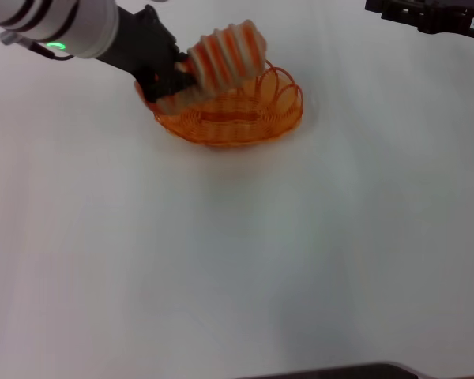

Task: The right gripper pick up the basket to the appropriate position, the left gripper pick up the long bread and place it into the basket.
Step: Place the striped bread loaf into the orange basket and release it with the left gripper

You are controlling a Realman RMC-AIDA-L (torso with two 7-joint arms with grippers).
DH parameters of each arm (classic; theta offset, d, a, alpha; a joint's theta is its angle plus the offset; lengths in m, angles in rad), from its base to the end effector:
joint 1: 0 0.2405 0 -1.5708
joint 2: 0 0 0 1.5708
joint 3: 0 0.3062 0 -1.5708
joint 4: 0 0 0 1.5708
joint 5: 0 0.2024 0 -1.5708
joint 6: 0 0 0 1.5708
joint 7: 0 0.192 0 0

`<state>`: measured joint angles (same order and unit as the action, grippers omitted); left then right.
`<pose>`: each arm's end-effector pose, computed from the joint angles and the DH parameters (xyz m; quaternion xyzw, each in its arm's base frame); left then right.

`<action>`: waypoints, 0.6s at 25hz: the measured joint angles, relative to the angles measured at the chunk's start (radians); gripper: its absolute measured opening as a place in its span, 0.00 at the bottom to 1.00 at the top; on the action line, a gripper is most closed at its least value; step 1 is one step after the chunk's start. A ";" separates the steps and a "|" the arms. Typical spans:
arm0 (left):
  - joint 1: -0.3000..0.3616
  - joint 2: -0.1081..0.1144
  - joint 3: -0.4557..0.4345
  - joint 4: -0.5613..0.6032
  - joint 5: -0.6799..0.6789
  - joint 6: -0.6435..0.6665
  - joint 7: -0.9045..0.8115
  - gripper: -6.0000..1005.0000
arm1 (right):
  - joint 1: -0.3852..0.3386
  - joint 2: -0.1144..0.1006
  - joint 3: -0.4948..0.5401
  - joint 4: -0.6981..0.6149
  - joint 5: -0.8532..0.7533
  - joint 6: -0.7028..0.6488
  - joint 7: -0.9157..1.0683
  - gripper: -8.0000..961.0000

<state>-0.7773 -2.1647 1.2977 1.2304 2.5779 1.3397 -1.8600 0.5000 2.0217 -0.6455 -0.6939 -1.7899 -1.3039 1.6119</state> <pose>-0.1583 0.4360 -0.0998 -0.9749 0.0457 0.1305 0.1745 0.3073 0.4221 0.0073 -0.8417 0.3423 0.3020 0.2884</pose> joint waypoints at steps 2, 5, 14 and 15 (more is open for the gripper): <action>0.000 -0.001 0.023 -0.008 -0.013 -0.019 0.001 0.19 | 0.000 0.000 0.000 0.001 0.000 0.000 0.000 0.79; -0.001 -0.002 0.062 -0.023 -0.024 -0.034 0.002 0.19 | 0.000 0.004 0.000 0.000 0.000 0.000 0.000 0.79; 0.014 -0.006 0.096 -0.051 -0.100 -0.127 0.009 0.18 | 0.002 0.005 0.000 0.003 0.000 0.006 -0.001 0.79; 0.015 -0.006 0.100 -0.052 -0.101 -0.131 0.009 0.18 | 0.002 0.005 0.000 0.003 0.000 0.006 -0.001 0.79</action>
<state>-0.7618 -2.1704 1.3975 1.1787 2.4767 1.2084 -1.8509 0.5025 2.0265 -0.6456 -0.6908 -1.7902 -1.2983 1.6111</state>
